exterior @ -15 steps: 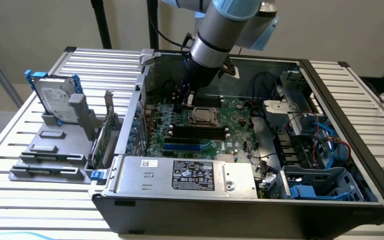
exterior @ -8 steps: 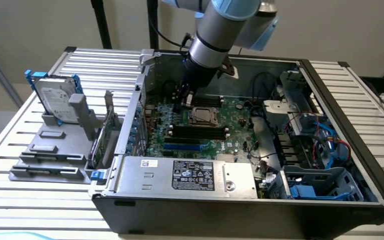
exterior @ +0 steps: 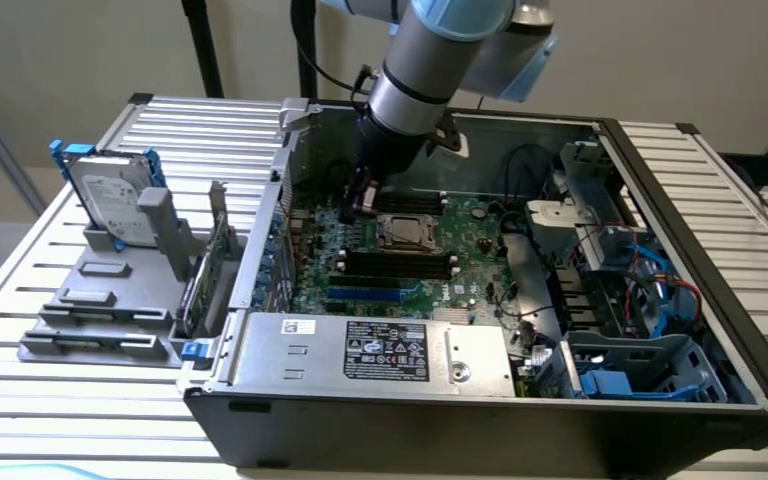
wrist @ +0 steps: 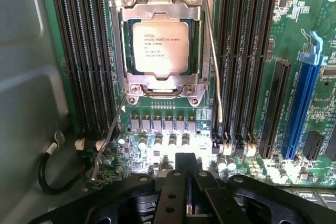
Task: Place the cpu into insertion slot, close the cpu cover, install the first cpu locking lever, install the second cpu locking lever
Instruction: 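Install the first cpu locking lever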
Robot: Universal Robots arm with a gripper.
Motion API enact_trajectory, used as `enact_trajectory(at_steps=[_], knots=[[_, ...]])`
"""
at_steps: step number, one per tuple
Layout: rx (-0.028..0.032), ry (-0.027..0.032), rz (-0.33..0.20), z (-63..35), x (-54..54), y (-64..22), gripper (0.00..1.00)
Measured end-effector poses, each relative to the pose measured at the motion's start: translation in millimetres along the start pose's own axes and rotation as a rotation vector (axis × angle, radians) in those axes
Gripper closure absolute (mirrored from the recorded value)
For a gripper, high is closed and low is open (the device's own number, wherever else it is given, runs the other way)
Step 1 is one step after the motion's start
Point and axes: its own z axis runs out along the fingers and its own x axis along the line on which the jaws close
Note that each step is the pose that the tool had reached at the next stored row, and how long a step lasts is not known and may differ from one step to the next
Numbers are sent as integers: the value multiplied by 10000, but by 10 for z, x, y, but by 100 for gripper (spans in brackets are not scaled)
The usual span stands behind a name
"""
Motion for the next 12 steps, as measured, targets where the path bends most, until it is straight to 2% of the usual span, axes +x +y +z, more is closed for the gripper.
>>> enact_trajectory(at_steps=[4, 6, 12], knots=[[26, 270, 106, -26, 1, -20, 89], [31, 382, 197, -44, 3, -29, 89], [-4, 738, 696, -79, 5, -46, 89]])
